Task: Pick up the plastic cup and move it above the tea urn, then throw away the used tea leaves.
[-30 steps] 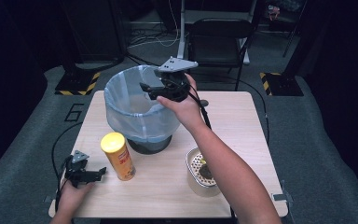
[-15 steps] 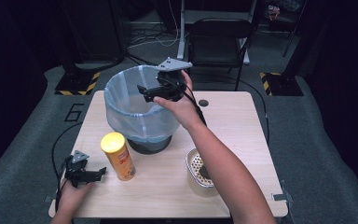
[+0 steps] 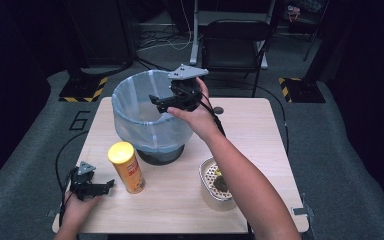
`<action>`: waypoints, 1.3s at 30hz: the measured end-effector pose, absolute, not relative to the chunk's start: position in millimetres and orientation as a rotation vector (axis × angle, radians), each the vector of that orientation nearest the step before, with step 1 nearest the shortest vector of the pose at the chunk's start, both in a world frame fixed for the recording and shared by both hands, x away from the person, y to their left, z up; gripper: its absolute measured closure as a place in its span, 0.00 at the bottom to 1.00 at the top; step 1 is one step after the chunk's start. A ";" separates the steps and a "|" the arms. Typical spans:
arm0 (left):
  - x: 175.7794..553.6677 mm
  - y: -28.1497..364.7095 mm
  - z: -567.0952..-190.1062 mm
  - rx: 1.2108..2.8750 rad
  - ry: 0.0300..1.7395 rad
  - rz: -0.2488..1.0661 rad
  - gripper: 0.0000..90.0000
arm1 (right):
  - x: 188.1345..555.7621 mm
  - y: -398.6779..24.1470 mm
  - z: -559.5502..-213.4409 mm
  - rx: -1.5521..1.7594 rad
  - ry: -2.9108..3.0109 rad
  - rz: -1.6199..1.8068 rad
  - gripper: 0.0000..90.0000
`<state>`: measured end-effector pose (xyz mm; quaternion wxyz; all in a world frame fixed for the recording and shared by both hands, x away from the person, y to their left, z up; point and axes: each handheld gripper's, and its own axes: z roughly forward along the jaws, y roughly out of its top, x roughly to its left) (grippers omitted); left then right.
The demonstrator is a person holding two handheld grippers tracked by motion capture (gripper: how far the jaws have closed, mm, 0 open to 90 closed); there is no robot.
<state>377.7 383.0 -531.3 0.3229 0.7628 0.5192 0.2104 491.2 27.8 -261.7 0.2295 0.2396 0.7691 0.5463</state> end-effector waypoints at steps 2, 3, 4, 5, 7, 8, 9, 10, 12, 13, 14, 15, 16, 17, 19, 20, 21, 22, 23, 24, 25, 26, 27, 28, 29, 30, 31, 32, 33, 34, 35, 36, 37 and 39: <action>377.9 382.7 -532.2 1.990 1.358 0.568 0.00 | 490.4 26.8 -260.5 0.660 2.125 1.502 0.07; 378.0 382.8 -532.5 1.987 1.355 0.572 0.00 | 489.8 26.2 -259.4 0.658 2.127 1.499 0.07; 377.7 382.6 -532.5 1.986 1.357 0.571 0.00 | 489.1 25.4 -258.4 0.655 2.127 1.495 0.07; 377.5 382.6 -532.3 1.986 1.358 0.569 0.00 | 487.5 24.1 -256.9 0.649 2.120 1.499 0.07; 376.8 382.6 -531.3 1.991 1.365 0.560 0.01 | 482.8 19.0 -252.5 0.638 2.113 1.511 0.07; 376.7 382.1 -531.5 1.981 1.368 0.554 0.01 | 480.6 15.9 -250.3 0.638 2.111 1.517 0.08; 376.5 381.6 -531.8 1.963 1.374 0.549 0.01 | 479.2 13.3 -248.7 0.635 2.112 1.519 0.10; 376.4 382.0 -531.2 1.955 1.379 0.542 0.01 | 476.5 9.6 -247.0 0.638 2.123 1.523 0.12; 376.3 384.2 -529.0 1.963 1.379 0.531 0.02 | 471.0 1.4 -245.0 0.620 2.127 1.523 0.15; 376.2 384.2 -529.4 1.952 1.379 0.527 0.02 | 467.5 -4.2 -244.4 0.614 2.119 1.525 0.15; 375.9 385.5 -528.3 1.967 1.373 0.519 0.03 | 465.5 -7.8 -244.4 0.613 2.119 1.534 0.16; 375.1 385.3 -527.2 1.963 1.382 0.508 0.03 | 462.8 -12.5 -244.7 0.614 2.114 1.553 0.17; 374.8 384.8 -526.4 1.949 1.382 0.509 0.03 | 460.6 -19.4 -245.2 0.592 2.101 1.558 0.18; 375.0 385.1 -525.6 1.942 1.374 0.510 0.03 | 457.5 -24.5 -246.1 0.603 2.097 1.572 0.20; 374.3 385.6 -522.4 1.935 1.364 0.505 0.03 | 452.7 -35.2 -248.6 0.597 2.092 1.574 0.21; 374.0 385.5 -521.2 1.919 1.359 0.499 0.03 | 450.1 -39.9 -250.4 0.604 2.085 1.565 0.22; 373.4 385.0 -519.6 1.907 1.367 0.482 0.03 | 448.1 -45.1 -252.2 0.604 2.083 1.553 0.23; 373.3 385.1 -517.4 1.898 1.352 0.489 0.03 | 446.2 -50.5 -254.3 0.608 2.079 1.549 0.24; 372.9 385.2 -516.0 1.899 1.349 0.487 0.03 | 443.1 -57.3 -257.3 0.619 2.081 1.535 0.26; 371.8 384.6 -512.8 1.886 1.337 0.493 0.03 | 441.5 -60.0 -258.5 0.623 2.082 1.526 0.26; 370.8 384.0 -510.9 1.874 1.333 0.486 0.03 | 437.8 -67.2 -262.1 0.611 2.074 1.507 0.27; 369.3 383.3 -507.4 1.867 1.315 0.487 0.03 | 435.4 -71.4 -264.2 0.611 2.069 1.494 0.27; 367.8 382.3 -504.4 1.862 1.304 0.480 0.03 | 431.4 -78.6 -267.8 0.606 2.065 1.481 0.27; 366.6 381.1 -501.9 1.858 1.284 0.487 0.03 | 428.2 -84.2 -270.8 0.615 2.057 1.483 0.27; 364.9 379.6 -499.1 1.857 1.273 0.480 0.03 | 425.7 -89.6 -273.5 0.624 2.056 1.471 0.27; 363.8 378.5 -496.8 1.860 1.256 0.484 0.03 | 423.5 -94.8 -276.5 0.635 2.049 1.461 0.27; 362.3 377.2 -494.8 1.862 1.252 0.468 0.03 | 421.8 -100.1 -279.7 0.645 2.042 1.460 0.27; 361.0 374.9 -492.4 1.856 1.239 0.470 0.04 | 420.4 -103.8 -282.1 0.657 2.045 1.462 0.27; 359.5 373.6 -489.4 1.871 1.225 0.469 0.04 | 418.2 -109.7 -286.2 0.674 2.038 1.454 0.27; 358.1 371.7 -487.2 1.869 1.211 0.477 0.04 | 416.2 -114.6 -289.5 0.694 2.034 1.447 0.27; 357.0 370.8 -485.0 1.877 1.201 0.478 0.04 | 414.3 -119.9 -292.8 0.704 2.029 1.453 0.27; 354.6 368.7 -481.8 1.873 1.193 0.472 0.04 | 412.8 -124.1 -295.2 0.713 2.022 1.461 0.27; 353.2 368.2 -479.2 1.881 1.177 0.471 0.04 | 411.2 -130.8 -299.0 0.732 2.015 1.477 0.27; 350.9 366.7 -475.3 1.883 1.163 0.473 0.04 | 408.9 -139.6 -304.0 0.764 2.003 1.488 0.27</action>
